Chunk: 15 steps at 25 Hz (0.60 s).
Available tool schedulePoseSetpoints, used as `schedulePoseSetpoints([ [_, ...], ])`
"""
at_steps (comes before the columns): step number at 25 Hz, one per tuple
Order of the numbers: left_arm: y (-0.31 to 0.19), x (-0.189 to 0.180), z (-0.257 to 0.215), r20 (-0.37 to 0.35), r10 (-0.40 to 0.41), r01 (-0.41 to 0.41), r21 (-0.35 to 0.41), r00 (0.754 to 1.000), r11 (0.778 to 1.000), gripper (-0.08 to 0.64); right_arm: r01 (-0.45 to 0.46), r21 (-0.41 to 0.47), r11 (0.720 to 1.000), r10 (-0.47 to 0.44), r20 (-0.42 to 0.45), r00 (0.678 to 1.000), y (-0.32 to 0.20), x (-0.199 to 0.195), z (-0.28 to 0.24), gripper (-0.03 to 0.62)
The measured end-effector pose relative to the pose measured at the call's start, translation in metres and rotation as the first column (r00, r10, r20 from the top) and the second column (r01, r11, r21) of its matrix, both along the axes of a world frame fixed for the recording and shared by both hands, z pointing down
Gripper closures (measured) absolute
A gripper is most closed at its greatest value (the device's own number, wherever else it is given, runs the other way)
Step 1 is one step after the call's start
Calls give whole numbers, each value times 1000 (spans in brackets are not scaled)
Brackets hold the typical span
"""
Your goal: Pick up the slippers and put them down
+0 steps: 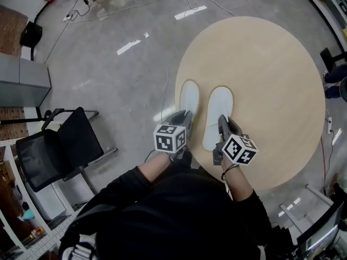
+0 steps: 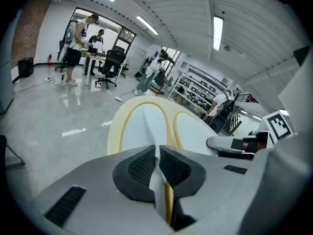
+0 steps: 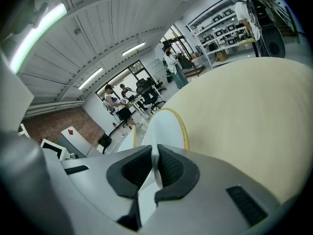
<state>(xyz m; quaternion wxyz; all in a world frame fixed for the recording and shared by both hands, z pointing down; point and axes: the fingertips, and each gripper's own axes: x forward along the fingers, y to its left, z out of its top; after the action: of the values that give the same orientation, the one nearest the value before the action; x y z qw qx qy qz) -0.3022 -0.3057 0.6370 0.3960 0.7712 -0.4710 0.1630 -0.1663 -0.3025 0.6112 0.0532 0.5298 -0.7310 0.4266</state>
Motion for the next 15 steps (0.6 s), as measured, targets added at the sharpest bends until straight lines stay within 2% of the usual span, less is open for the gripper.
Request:
schedulePoseSetpoints([
  [5, -31, -1, 29, 25, 7, -6, -57, 1000, 998, 529, -2, -42, 999, 1, -12, 1000, -24, -18, 28, 561],
  [15, -73, -9, 58, 53, 9, -4, -111, 999, 994, 529, 19, -115, 993, -23, -34, 999, -60, -39, 71, 561],
])
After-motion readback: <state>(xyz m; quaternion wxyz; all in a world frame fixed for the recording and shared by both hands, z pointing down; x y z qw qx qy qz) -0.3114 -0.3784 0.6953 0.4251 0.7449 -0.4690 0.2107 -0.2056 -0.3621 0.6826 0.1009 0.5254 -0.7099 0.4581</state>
